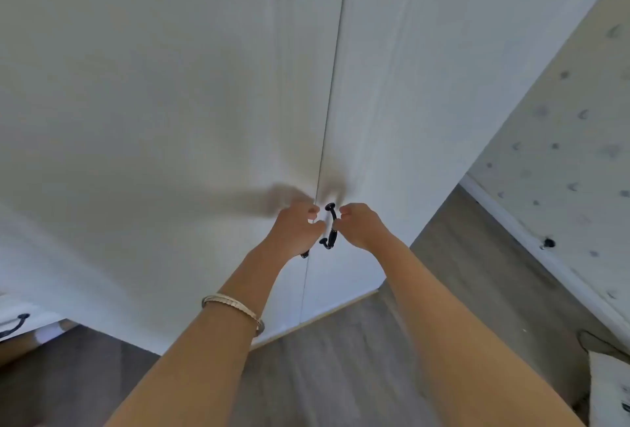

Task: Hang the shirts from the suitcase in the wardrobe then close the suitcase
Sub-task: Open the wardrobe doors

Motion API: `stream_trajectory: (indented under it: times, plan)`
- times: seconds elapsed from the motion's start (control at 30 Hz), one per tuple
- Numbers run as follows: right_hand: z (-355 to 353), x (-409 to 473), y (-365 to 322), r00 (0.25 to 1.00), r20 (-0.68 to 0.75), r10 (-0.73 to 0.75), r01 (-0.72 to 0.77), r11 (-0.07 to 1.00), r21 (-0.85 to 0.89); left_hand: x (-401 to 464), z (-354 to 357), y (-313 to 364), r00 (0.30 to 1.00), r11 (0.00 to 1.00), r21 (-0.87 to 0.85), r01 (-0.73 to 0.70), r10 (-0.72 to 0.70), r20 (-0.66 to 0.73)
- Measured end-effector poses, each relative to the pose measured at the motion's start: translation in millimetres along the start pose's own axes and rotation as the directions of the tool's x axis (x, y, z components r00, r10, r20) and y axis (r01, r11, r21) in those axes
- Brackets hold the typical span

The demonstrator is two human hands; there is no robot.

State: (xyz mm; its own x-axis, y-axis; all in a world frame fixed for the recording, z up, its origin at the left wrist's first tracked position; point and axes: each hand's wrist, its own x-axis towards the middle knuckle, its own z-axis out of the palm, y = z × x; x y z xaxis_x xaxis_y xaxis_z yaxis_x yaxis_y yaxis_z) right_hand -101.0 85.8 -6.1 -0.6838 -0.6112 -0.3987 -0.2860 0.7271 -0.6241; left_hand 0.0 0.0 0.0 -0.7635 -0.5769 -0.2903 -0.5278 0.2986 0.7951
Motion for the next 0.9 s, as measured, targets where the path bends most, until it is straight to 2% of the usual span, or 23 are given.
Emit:
stream_trajectory:
  times: [0.13, 0.4, 0.53, 0.67, 0.9]
  plan:
    - [7, 11, -7, 0.998, 0.060, 0.033, -0.034, 0.999, 0.000, 12, 1, 2, 1.000, 1.000, 0.017, -0.009, 0.009, 0.021]
    - [9, 7, 4, 0.995, 0.071, 0.073, -0.071, 0.997, -0.021, 13, 5, 0, 1.000, 1.000, 0.003, 0.002, -0.002, 0.015]
    - [6, -8, 19, 0.995, 0.056, 0.078, -0.074, 0.994, -0.079, 4, 14, 4, 0.995, 0.997, 0.032, -0.077, 0.075, 0.061]
    - [1, -38, 49, 0.994, 0.035, 0.105, -0.099, 0.984, -0.148, -8, 31, 17, 0.981, 0.971, 0.196, -0.139, 0.108, 0.164]
    - [-25, -101, 119, 0.991, 0.014, 0.136, -0.132, 0.975, -0.178, -51, 78, 59, 0.903, 0.934, 0.285, -0.214, 0.077, 0.423]
